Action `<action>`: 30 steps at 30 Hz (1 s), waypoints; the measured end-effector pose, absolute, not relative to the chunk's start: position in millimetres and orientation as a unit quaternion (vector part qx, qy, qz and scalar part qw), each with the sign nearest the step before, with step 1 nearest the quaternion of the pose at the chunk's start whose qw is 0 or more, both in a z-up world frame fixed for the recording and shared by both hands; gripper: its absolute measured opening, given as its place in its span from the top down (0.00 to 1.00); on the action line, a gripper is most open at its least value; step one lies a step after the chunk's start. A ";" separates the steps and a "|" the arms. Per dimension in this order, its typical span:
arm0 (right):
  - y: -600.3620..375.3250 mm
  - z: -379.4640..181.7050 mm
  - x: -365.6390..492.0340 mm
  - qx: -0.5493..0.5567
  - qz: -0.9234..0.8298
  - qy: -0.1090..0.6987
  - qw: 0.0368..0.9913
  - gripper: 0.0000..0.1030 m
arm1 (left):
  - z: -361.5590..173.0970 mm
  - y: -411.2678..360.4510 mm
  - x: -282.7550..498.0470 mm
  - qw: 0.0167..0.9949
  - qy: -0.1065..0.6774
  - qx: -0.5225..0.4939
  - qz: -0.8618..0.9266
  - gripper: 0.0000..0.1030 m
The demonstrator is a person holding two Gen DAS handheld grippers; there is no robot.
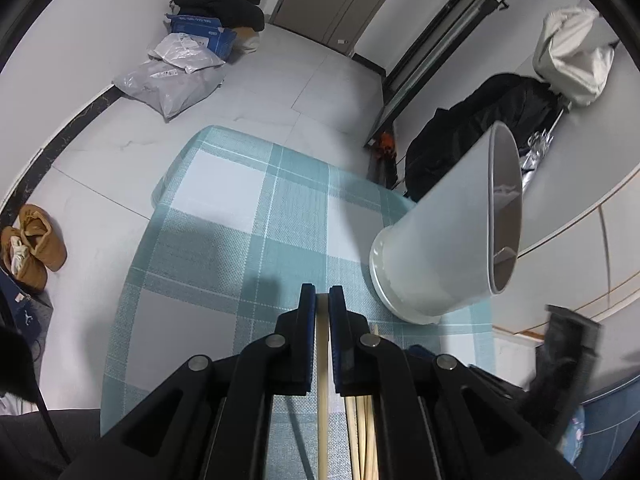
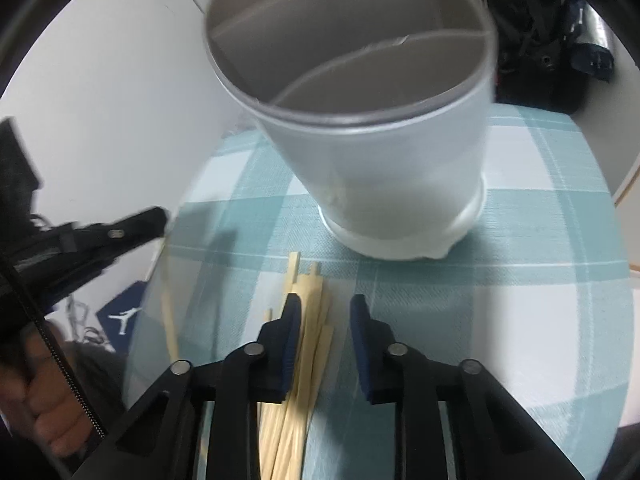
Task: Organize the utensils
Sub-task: 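Close the right tool on chopsticks while the left tool holds its chopstick, then lift both held chopsticks and carry them up toward the white holder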
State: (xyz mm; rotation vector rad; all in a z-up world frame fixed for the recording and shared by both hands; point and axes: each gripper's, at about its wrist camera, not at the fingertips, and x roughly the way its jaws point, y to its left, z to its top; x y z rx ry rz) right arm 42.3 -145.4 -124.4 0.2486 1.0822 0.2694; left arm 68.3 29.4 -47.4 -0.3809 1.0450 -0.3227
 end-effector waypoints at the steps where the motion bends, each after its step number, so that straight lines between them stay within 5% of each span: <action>1: -142.1 -128.4 45.6 0.116 0.122 0.517 0.840 0.78 | -49.4 34.3 72.7 0.835 0.494 -0.186 -0.155 0.97; 17: -129.2 -124.9 46.8 0.116 0.110 0.504 0.849 0.94 | -45.3 47.2 76.3 0.827 0.493 -0.207 -0.173 0.97; 30: -167.9 -56.2 -15.9 0.152 0.154 0.333 0.918 0.94 | -2.0 17.9 41.5 0.860 0.457 -0.133 -0.186 0.97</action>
